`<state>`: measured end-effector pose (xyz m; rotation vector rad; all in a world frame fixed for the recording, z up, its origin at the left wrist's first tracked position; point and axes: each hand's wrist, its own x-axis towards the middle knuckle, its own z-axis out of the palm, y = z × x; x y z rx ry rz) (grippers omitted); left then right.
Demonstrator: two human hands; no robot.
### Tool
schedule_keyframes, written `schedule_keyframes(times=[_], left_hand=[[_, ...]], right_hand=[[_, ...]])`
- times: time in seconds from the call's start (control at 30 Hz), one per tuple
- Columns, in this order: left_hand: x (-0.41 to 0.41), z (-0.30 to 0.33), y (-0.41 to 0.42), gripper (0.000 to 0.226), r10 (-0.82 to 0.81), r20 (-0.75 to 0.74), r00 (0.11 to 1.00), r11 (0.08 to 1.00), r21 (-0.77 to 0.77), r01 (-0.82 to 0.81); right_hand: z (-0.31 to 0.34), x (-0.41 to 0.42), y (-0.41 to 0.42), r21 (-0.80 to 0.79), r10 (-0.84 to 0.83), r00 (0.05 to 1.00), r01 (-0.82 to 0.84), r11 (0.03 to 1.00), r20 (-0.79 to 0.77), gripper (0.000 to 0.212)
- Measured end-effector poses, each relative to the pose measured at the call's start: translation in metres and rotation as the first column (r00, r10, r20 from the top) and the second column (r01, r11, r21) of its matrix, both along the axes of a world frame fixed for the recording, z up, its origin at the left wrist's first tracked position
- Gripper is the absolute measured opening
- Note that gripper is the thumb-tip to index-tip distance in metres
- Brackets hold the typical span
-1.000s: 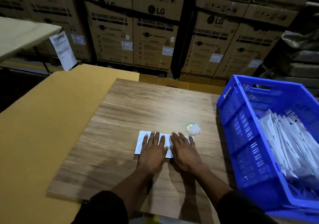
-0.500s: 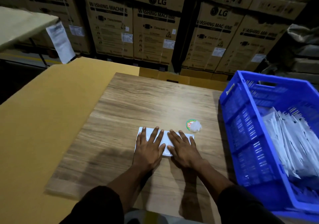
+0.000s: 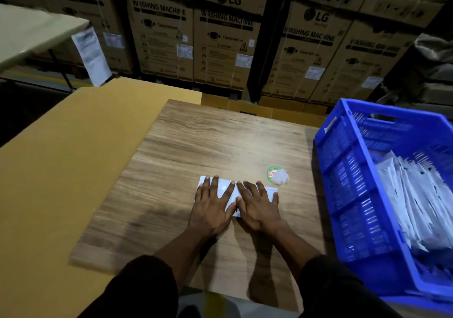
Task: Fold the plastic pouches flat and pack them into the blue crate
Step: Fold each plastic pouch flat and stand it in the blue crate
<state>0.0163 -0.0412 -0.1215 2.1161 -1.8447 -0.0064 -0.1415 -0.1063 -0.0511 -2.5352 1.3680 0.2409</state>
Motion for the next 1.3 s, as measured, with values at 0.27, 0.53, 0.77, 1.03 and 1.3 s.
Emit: schedule_keyframes(times=[0.27, 0.53, 0.77, 1.03, 1.3], left_hand=[[0.001, 0.004, 0.009, 0.075, 0.044, -0.033, 0.998, 0.997, -0.064, -0.046], [0.003, 0.006, 0.014, 0.072, 0.039, -0.015, 0.999, 0.999, -0.026, -0.040], [0.007, 0.005, 0.011, 0.073, 0.039, -0.022, 0.999, 0.996, 0.087, -0.037], [-0.012, 0.024, -0.004, 0.070, -0.002, 0.071, 0.997, 0.997, 0.078, -0.004], [-0.007, 0.006, -0.005, 0.061, -0.113, 0.086, 0.990, 0.990, 0.099, 0.105]], right_hand=[[-0.014, -0.021, 0.004, -0.018, -0.057, 0.997, 0.058, 0.998, 0.054, 0.063], [-0.019, -0.062, 0.011, -0.078, -0.096, 0.992, 0.102, 0.992, 0.079, 0.070], [-0.014, -0.058, 0.009, -0.015, -0.104, 0.993, 0.105, 0.994, 0.048, 0.072], [-0.011, -0.043, 0.012, -0.217, 0.138, 0.990, -0.132, 0.967, 0.012, 0.070], [-0.018, -0.033, 0.009, -0.103, 0.113, 0.992, -0.106, 0.989, 0.060, 0.065]])
